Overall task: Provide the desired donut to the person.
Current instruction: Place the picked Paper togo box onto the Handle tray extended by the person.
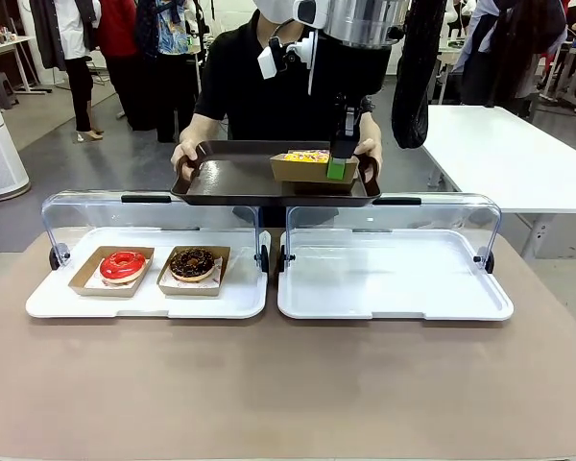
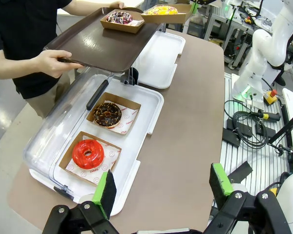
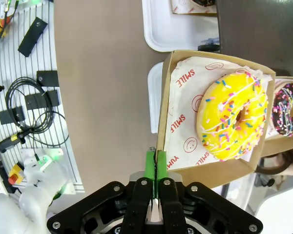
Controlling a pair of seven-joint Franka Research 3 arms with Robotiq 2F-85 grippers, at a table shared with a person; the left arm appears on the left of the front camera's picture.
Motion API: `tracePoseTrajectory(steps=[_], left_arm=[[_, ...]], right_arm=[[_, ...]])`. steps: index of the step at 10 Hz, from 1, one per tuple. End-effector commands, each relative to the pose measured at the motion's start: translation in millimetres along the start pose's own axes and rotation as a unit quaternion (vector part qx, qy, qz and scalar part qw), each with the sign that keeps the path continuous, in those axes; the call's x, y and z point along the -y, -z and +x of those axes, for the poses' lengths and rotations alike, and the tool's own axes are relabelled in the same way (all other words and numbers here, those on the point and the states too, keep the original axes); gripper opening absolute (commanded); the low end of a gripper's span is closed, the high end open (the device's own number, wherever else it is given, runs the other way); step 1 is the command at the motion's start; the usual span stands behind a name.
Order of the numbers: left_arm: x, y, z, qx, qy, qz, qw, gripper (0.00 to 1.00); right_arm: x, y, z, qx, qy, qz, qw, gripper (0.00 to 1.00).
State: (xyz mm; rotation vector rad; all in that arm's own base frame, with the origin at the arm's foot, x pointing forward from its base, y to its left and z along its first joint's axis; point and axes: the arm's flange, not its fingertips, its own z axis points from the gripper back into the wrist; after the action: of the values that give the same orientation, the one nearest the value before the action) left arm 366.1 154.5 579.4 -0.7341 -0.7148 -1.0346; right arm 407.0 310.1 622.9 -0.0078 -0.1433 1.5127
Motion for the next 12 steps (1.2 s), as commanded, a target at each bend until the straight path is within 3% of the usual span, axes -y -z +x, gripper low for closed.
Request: tracePoseTrajectory(steps=[1, 3, 7, 12], left_arm=[[1.4, 0.0, 1.2, 0.002, 0.002, 0.000, 1.000, 1.00], [1.4, 0.0, 1.2, 0.002, 0.002, 0.000, 1.000, 1.00], [1.4, 0.0, 1.2, 0.002, 0.002, 0.000, 1.000, 1.00], [1.4, 0.0, 1.2, 0.002, 0.002, 0.000, 1.000, 1.00]], right_arm=[[-3.6, 0.9, -2.0, -0.002, 0.001, 0.001, 1.000, 0.00], [0.0, 0.0, 0.0, 0.000, 0.000, 0.000, 1.000, 0.01], [19.3, -13.7, 61.9, 0.041, -0.048, -0.038, 0.997, 0.01], [48.6, 26.7, 113.2, 0.059, -0.086, -0.030, 0.994, 0.01]])
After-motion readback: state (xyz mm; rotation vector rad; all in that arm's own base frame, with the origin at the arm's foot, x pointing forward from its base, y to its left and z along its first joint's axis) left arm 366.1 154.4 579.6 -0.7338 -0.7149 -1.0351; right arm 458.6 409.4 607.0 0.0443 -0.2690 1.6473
